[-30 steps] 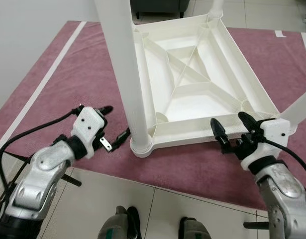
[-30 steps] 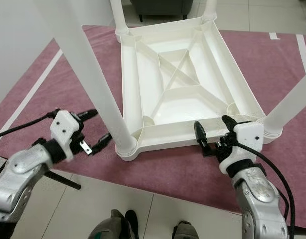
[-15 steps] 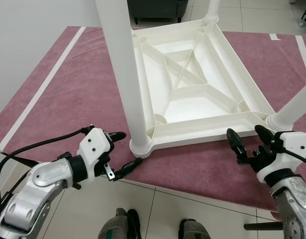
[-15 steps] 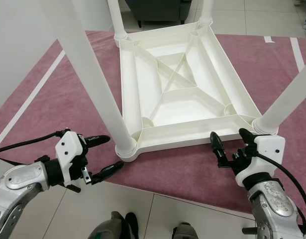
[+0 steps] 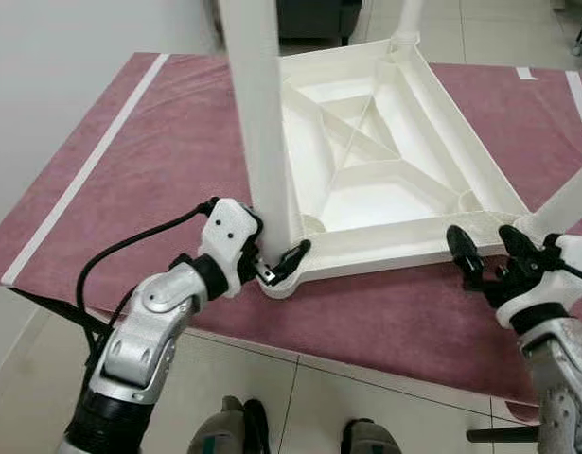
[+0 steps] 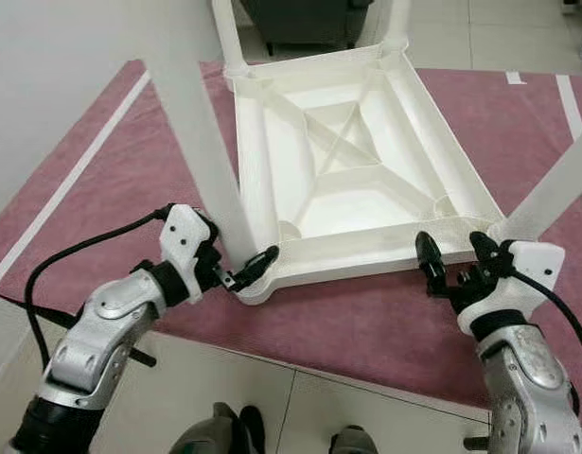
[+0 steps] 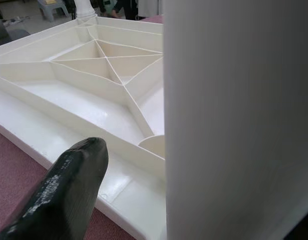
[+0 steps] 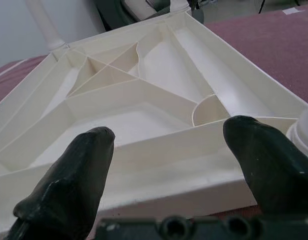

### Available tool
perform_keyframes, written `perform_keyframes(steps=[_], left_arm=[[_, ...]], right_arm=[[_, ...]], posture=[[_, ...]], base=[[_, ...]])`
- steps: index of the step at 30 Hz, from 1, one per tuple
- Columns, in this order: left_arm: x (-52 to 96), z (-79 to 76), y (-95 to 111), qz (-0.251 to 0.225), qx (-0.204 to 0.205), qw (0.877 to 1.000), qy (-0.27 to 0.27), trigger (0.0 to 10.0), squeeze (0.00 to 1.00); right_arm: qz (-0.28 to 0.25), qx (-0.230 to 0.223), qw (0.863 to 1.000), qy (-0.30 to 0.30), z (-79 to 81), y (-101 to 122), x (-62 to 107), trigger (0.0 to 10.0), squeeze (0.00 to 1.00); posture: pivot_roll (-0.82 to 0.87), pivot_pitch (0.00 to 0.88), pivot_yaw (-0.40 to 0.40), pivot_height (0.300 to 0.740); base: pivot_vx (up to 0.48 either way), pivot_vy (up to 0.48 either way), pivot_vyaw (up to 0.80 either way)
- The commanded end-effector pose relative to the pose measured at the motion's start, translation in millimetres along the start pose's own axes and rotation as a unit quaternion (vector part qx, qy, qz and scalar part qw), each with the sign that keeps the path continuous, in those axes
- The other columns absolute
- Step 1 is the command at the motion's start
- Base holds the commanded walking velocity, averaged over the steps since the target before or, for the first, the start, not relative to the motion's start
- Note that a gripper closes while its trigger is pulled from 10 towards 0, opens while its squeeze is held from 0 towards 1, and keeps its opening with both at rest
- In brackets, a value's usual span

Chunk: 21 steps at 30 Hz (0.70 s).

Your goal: Building children table

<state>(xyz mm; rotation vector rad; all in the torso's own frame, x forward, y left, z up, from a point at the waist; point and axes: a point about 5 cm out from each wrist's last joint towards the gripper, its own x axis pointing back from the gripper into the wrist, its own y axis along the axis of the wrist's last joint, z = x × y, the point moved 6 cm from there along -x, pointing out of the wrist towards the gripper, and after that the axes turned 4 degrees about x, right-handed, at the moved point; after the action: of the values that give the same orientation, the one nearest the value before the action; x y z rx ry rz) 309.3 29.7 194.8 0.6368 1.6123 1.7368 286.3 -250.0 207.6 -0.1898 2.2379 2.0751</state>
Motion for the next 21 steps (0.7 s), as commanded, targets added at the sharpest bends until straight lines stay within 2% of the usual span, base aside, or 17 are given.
perform_keyframes(steps=[1,3,4,5,6,7,8,9,10,18,21], left_arm=[[3.6,32.6,-0.7,-0.002,-0.002,0.99,0.144,10.0,0.0],[4.1,33.1,-1.4,0.0,0.0,0.988,0.156,10.0,0.0],[5.4,34.1,-4.4,0.004,0.016,0.985,0.173,8.1,0.0],[8.0,35.6,-6.9,0.008,0.026,0.981,0.192,5.3,0.0],[12.1,38.1,-10.6,0.011,0.044,0.975,0.218,2.9,0.0],[12.1,38.1,-10.6,0.011,0.044,0.975,0.218,2.9,0.0],[13.2,39.0,-11.3,0.011,0.05,0.973,0.225,1.8,0.0],[13.2,39.0,-11.3,0.011,0.05,0.973,0.225,1.8,0.0],[14.1,40.4,-11.9,0.01,0.054,0.971,0.232,0.0,0.0],[21.6,46.7,-11.4,0.01,0.053,0.966,0.253,0.0,0.0],[32.3,56.5,-6.8,0.01,0.045,0.959,0.28,0.0,0.0]], right_arm=[[0.006,-0.009,1.0,0.005,2.1,-4.3,-1.1,10.0,0.0],[0.003,-0.011,1.0,0.006,2.8,-2.9,-2.7,10.0,0.0],[0.001,-0.013,1.0,0.006,2.9,-2.2,-4.0,10.0,0.0],[0.0,-0.014,1.0,0.006,3.0,-2.3,-4.7,10.0,0.0],[0.0,-0.015,1.0,0.006,3.5,-3.0,-5.3,10.0,0.0],[0.0,-0.015,1.0,0.006,3.5,-3.0,-5.3,10.0,0.0],[0.0,-0.016,1.0,0.007,4.0,-3.2,-5.8,10.0,0.0],[0.0,-0.016,1.0,0.007,4.0,-3.2,-5.8,10.0,0.0],[0.0,-0.016,1.0,0.007,4.4,-3.3,-6.7,10.0,0.0],[0.001,-0.017,1.0,0.005,1.5,-3.7,-10.9,10.0,0.0],[0.004,-0.017,1.0,0.017,1.7,-3.5,-9.6,10.0,0.0]], posture=[[-0.12,0.14,0.15,0.74],[-0.11,0.14,0.151,0.74],[-0.11,0.14,0.151,0.74],[-0.1,0.14,0.149,0.74],[-0.1,0.141,0.147,0.74],[-0.1,0.141,0.147,0.74],[-0.1,0.141,0.147,0.74],[-0.1,0.141,0.147,0.74],[-0.09,0.141,0.145,0.74],[-0.09,0.141,0.143,0.74],[-0.08,0.143,0.138,0.74]], base=[[0.0,0.0,0.0],[0.0,0.0,0.0],[0.0,0.0,0.0],[0.0,0.0,0.0],[0.0,0.0,0.0],[0.0,0.0,0.0],[0.0,0.0,0.0],[0.0,0.0,0.0],[0.0,0.0,0.0],[0.0,0.0,0.0],[0.0,0.0,0.0]])
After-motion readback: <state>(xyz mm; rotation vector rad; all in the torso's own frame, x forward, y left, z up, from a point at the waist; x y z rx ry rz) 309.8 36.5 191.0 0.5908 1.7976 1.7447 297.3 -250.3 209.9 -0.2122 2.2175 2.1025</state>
